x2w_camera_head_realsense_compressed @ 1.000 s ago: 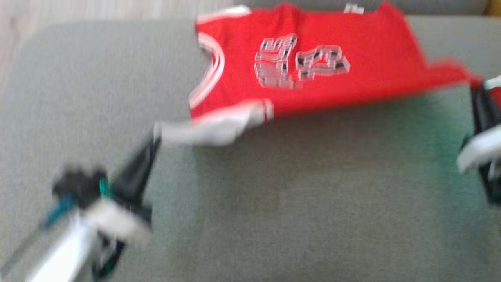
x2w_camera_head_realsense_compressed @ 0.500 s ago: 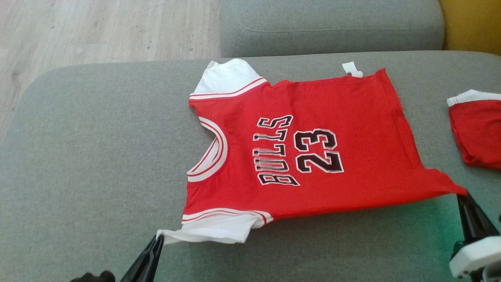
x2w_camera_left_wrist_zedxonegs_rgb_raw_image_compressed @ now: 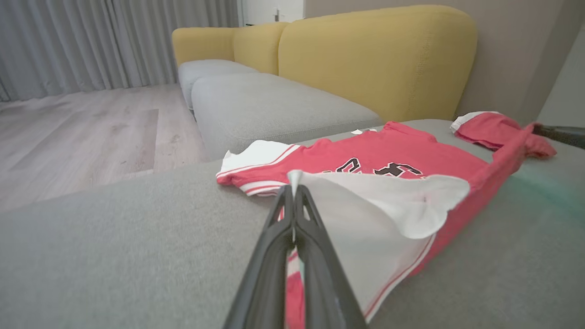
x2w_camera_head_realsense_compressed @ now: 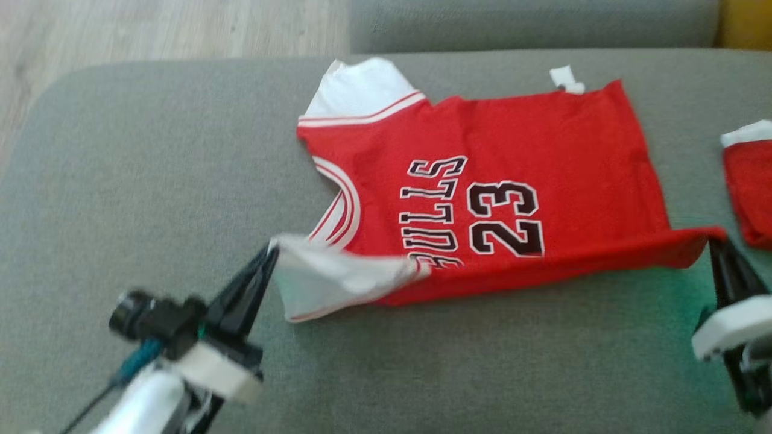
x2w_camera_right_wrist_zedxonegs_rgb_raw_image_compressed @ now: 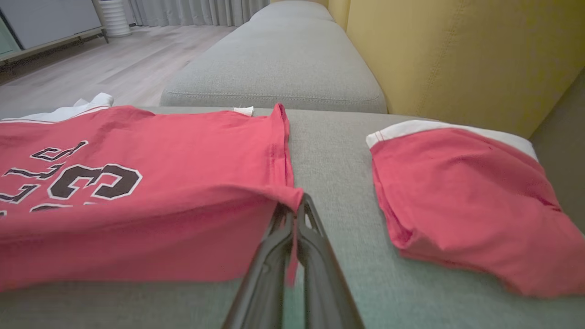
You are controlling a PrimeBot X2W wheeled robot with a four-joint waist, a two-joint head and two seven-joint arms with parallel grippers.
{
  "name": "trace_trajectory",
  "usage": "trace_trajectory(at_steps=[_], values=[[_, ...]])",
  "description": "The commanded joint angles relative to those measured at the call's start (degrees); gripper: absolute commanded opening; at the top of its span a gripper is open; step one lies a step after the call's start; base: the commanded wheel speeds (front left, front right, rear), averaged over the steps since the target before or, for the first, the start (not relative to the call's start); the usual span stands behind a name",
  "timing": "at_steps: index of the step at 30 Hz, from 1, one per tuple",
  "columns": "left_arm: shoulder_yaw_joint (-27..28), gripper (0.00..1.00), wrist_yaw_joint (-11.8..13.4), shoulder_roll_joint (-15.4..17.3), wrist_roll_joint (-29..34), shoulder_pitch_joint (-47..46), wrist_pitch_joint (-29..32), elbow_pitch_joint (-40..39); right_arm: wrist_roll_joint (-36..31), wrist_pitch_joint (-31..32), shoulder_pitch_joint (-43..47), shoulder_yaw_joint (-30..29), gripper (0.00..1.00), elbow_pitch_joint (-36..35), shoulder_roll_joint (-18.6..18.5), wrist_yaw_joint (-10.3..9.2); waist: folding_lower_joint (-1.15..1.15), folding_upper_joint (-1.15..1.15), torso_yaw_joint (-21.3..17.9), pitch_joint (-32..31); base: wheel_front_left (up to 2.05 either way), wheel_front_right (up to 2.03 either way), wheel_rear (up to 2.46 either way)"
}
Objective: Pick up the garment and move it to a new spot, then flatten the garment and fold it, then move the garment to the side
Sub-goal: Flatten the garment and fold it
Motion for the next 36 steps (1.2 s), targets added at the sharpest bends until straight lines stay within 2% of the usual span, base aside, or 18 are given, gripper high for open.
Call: trace_trajectory(at_steps=[1, 5, 11, 12, 13, 14, 15, 18, 23, 31, 36], values=[[1.5, 0.00, -0.5, 1.1, 1.3, -4.9, -0.4, 0.3, 0.3, 0.3, -2.7, 0.6, 0.00, -0.8, -2.0, 0.37, -0.01, 0.00, 0.9, 2.0, 0.00, 0.00, 0.00], [0.1, 0.00, -1.9, 0.2, 4.4, -15.0, -0.9, 5.7, 1.0, 1.0, -8.2, 1.6, 0.00, 2.0, -2.4, 0.37, -0.01, 0.00, 1.7, 5.1, 0.00, 0.00, 0.00], [-0.8, 0.00, -2.5, -0.9, 6.7, -23.6, -1.3, 11.0, 1.0, 0.6, -13.9, 3.6, 0.00, 5.9, -3.0, 0.37, -0.01, 0.00, 1.8, 8.0, 0.00, 0.00, 0.00], [-0.7, 0.00, -2.5, -1.2, 6.8, -24.5, -1.3, 11.4, 1.3, 0.8, -14.7, 4.1, 0.05, 6.7, -3.1, 0.37, -0.01, 0.00, 1.8, 8.3, 0.00, 0.00, 0.00], [-0.5, 0.03, -2.6, -1.5, 7.0, -25.2, -1.3, 11.9, 1.6, 0.8, -15.4, 4.5, 0.47, 7.4, -3.1, 0.37, -0.01, 0.00, 1.7, 8.5, 0.00, 0.00, 0.00], [-0.3, 0.41, -2.6, -1.8, 7.2, -25.5, -1.3, 12.4, 1.7, 0.5, -16.1, 4.7, 1.00, 8.1, -3.1, 0.37, -0.01, 0.00, 1.7, 8.7, 0.00, 0.00, 0.00], [0.1, 1.00, -2.6, -2.2, 7.0, -25.5, -1.3, 12.9, 1.7, 0.0, -16.6, 4.8, 1.00, 8.7, -3.0, 0.37, -0.01, 0.00, 1.6, 8.7, 0.00, 0.00, 0.00], [2.0, 1.00, -2.6, -3.6, 6.3, -23.9, -1.3, 14.1, 2.0, -1.5, -17.4, 5.3, 1.00, 10.5, -2.5, 0.37, -0.01, 0.00, 1.3, 8.4, 0.00, 0.00, 0.00], [6.5, 1.00, -0.7, -6.9, 4.2, -15.3, -1.3, 13.4, 2.8, -4.1, -16.0, 5.3, 1.00, 12.1, -1.7, 0.37, -0.01, 0.00, 0.8, 6.5, 0.00, 0.00, 0.00], [9.9, 1.00, -0.9, -12.0, 2.1, -2.3, -1.3, 10.2, 3.7, -5.8, -12.5, 4.4, 1.00, 11.8, -0.4, 0.37, -0.01, 0.00, 0.3, 4.6, 0.00, 0.00, 0.00], [11.0, 1.00, -1.5, -13.8, 2.5, -0.2, -1.3, 12.2, 3.8, -6.2, -11.4, 4.2, 1.00, 11.4, 0.2, 0.37, -0.01, 0.00, -0.1, 4.3, 0.00, 0.00, 0.00]])
